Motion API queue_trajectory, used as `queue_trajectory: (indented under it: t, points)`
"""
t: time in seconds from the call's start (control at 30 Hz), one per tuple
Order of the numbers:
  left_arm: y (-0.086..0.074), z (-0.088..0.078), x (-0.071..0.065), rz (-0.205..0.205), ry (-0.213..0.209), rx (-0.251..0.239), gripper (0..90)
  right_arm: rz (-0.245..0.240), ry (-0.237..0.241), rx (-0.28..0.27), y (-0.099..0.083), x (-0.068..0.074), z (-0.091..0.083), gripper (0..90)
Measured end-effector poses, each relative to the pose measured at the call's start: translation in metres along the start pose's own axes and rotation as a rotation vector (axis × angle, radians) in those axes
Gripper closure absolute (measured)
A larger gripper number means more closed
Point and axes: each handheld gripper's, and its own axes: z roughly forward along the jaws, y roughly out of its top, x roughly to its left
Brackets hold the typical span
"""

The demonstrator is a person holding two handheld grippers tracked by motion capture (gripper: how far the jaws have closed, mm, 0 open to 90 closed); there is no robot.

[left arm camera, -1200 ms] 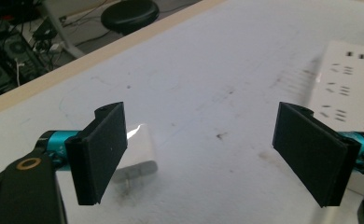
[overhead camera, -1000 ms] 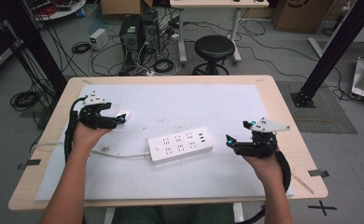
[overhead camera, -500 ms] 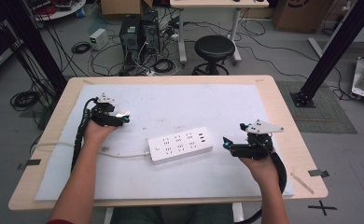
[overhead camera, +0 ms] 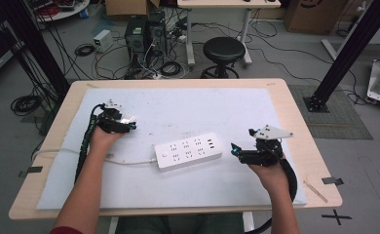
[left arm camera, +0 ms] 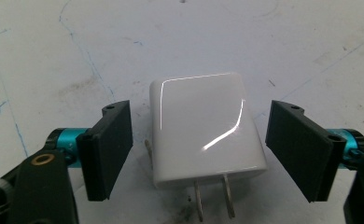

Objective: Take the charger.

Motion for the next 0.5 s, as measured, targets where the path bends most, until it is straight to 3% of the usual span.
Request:
queue_trajectory:
  t: [0.4,0.5]
  points:
    - [-0.0011,0.0013,-0.0001,0.011,0.003,0.021,42.3,0.003,-0.001,0.004,-0.0014,-0.0017,0.0001,17.3]
    - [-0.0009,0.0017,-0.0004,0.012,0.003,0.018,42.4,0.007,0.001,0.006,-0.001,-0.0019,0.0,17.3]
